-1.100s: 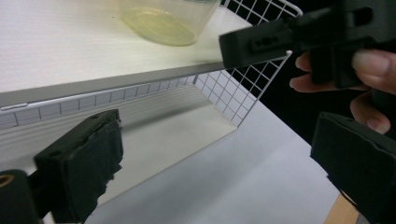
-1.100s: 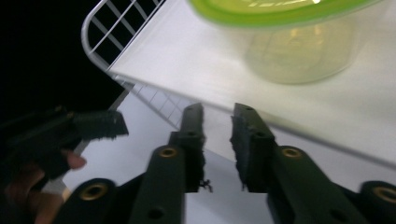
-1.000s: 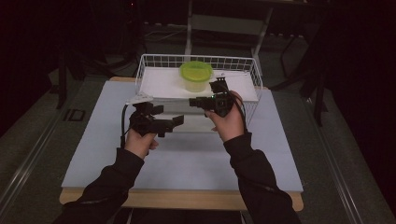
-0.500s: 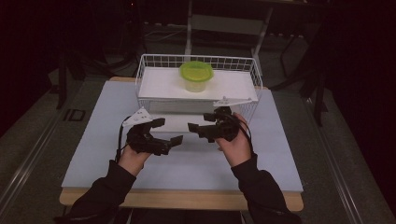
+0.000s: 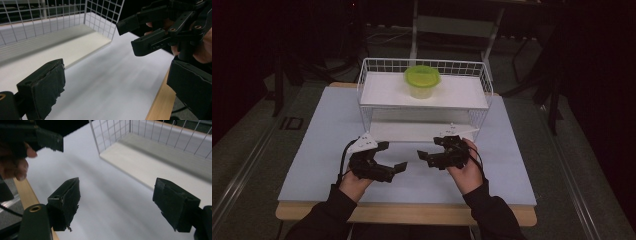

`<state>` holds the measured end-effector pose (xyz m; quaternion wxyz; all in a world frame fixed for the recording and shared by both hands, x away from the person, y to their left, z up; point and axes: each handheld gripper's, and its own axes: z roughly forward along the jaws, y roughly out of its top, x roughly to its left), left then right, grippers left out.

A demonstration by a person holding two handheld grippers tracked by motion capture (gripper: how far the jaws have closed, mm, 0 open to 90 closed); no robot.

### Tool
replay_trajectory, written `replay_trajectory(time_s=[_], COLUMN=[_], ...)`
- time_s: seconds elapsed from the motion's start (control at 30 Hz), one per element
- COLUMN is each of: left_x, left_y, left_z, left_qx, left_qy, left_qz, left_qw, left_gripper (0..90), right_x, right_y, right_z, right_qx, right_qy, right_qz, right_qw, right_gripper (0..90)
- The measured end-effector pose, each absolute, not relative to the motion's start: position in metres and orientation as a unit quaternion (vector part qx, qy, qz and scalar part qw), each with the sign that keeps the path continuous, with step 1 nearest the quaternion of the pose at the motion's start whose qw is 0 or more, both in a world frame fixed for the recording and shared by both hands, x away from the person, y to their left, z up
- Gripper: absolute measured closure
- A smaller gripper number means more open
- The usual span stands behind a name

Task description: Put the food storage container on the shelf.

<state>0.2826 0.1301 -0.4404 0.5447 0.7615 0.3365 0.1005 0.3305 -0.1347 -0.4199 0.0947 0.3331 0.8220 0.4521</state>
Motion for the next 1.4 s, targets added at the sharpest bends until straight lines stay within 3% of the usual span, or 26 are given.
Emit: replay_trajectory(time_s=[0.57, 1.4], left_x=[0.269, 0.256], left_y=[0.134, 0.183], left_z=[-0.475, -0.493], left_qx=[0.796, 0.806], left_qy=[0.314, 0.338], left_qz=[0.1, 0.11], left_qw=[0.508, 0.473], left_gripper=[2.8, 2.7], right_x=[0.306, 0.285], right_y=[-0.169, -0.224], right_z=[-0.467, -0.487], right_qx=[0.334, 0.362], right_qy=[0.838, 0.834], right_qz=[0.421, 0.402], right_qw=[0.094, 0.105], right_gripper=[19.7, 17.2])
